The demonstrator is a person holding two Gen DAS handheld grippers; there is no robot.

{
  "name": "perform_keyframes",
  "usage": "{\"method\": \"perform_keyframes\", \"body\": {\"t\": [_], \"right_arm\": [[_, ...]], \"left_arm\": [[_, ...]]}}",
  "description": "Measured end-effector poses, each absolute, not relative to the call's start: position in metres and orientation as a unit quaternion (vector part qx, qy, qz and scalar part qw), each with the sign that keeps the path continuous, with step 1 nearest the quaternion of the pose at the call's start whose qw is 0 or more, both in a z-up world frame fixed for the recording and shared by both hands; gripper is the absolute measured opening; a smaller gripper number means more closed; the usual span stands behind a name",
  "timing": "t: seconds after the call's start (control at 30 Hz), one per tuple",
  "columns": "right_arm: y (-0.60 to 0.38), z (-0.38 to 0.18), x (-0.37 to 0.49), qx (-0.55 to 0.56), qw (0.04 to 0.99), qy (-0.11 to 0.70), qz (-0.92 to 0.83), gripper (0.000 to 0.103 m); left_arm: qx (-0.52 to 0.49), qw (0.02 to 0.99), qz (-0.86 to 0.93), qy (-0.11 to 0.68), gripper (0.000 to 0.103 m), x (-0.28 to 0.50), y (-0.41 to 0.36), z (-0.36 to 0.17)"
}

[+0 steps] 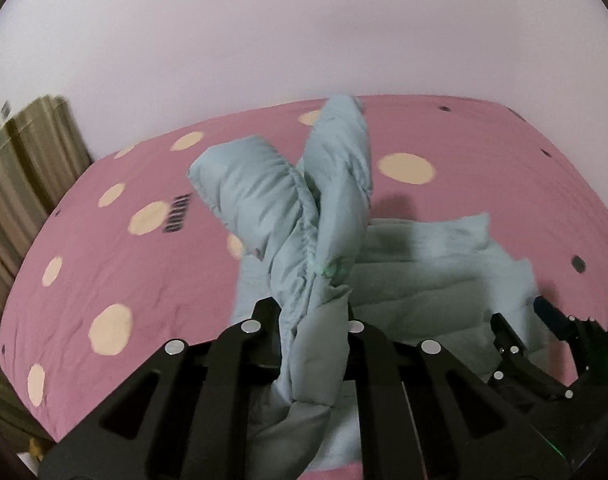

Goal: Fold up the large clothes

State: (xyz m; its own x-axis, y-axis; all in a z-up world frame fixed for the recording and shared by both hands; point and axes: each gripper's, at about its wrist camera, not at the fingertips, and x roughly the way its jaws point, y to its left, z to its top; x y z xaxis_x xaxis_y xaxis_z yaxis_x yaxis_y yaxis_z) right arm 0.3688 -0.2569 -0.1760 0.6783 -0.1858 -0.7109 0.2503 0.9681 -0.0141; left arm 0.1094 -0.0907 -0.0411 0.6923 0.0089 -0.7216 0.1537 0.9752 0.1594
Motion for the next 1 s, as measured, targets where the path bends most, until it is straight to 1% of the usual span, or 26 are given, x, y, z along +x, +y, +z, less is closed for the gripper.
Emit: {"method": "perform_keyframes", "body": {"t": [0.13,0.3,0.47,0.57,0.67,0.7,0.73,0.77,0.9,1.0], "right_arm": [[-0.294,-0.182,0.358,0.06,0.908,0.388,-0.143,0.052],[-0.322,-0.194,0.352,0.071,0.899,0.401,-0.163,0.052],[-0.343,-0.202,0.347,0.081,0.892,0.406,-0.178,0.052],[-0.353,-0.204,0.344,0.086,0.889,0.409,-0.186,0.052],[-0.361,-0.204,0.345,0.089,0.887,0.409,-0.194,0.052],[-0.362,-0.204,0.344,0.089,0.887,0.41,-0.195,0.052],[-0.362,-0.203,0.342,0.089,0.886,0.41,-0.196,0.052],[-0.36,-0.202,0.337,0.089,0.887,0.409,-0.197,0.052],[-0.361,-0.195,0.338,0.094,0.888,0.406,-0.194,0.052],[-0.355,-0.183,0.339,0.095,0.892,0.399,-0.187,0.052]], "left_arm": [[0.13,0.907,-0.065,0.394,0.009,0.108,-0.136,-0.057],[0.155,0.893,-0.089,0.413,0.009,0.104,-0.183,-0.093],[0.167,0.88,-0.103,0.433,0.009,0.099,-0.208,-0.131],[0.175,0.88,-0.106,0.43,0.012,0.091,-0.218,-0.14],[0.165,0.882,-0.113,0.427,0.02,0.086,-0.217,-0.134],[0.16,0.883,-0.117,0.426,0.028,0.084,-0.215,-0.129],[0.153,0.884,-0.123,0.425,0.034,0.08,-0.214,-0.124],[0.144,0.885,-0.13,0.423,0.042,0.076,-0.21,-0.117],[0.129,0.899,-0.14,0.395,0.063,0.06,-0.199,-0.085],[0.11,0.912,-0.142,0.369,0.068,0.051,-0.178,-0.056]]}}
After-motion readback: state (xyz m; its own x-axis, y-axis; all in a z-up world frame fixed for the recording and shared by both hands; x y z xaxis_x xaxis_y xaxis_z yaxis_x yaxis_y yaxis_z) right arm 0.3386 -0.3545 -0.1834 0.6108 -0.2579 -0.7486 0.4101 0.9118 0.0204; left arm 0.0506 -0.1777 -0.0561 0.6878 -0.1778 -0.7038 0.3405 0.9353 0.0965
